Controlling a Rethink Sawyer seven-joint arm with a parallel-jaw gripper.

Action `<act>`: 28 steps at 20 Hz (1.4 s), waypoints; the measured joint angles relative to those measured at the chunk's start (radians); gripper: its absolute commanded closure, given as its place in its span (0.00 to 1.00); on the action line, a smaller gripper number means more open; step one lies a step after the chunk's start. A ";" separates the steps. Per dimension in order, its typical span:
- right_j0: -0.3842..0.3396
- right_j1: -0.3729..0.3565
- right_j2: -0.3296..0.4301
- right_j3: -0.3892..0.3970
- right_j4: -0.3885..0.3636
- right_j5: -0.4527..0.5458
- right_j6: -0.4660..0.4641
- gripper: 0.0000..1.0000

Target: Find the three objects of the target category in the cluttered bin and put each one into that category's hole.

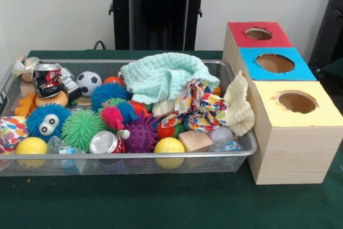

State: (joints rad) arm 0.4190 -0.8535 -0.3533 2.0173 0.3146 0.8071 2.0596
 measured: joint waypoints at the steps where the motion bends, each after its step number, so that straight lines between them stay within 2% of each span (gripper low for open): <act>1: -0.001 -0.004 -0.004 -0.001 -0.001 0.000 0.000 1.00; 7: -0.039 -0.009 -0.007 -0.001 -0.022 -0.024 0.000 1.00; 15: -0.247 0.009 0.028 -0.003 -0.109 -0.283 0.000 1.00; 17: -0.331 0.020 0.045 -0.009 -0.153 -0.358 0.000 1.00; 19: -0.369 0.022 0.054 -0.013 -0.175 -0.374 0.000 1.00; 24: -0.516 0.026 0.093 -0.038 -0.257 -0.372 -0.001 1.00; 27: -0.631 0.027 0.135 -0.087 -0.319 -0.347 -0.001 1.00; 28: -0.649 0.027 0.144 -0.097 -0.328 -0.341 -0.001 1.00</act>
State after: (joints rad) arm -0.2303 -0.8263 -0.2097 1.9205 -0.0133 0.4663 2.0585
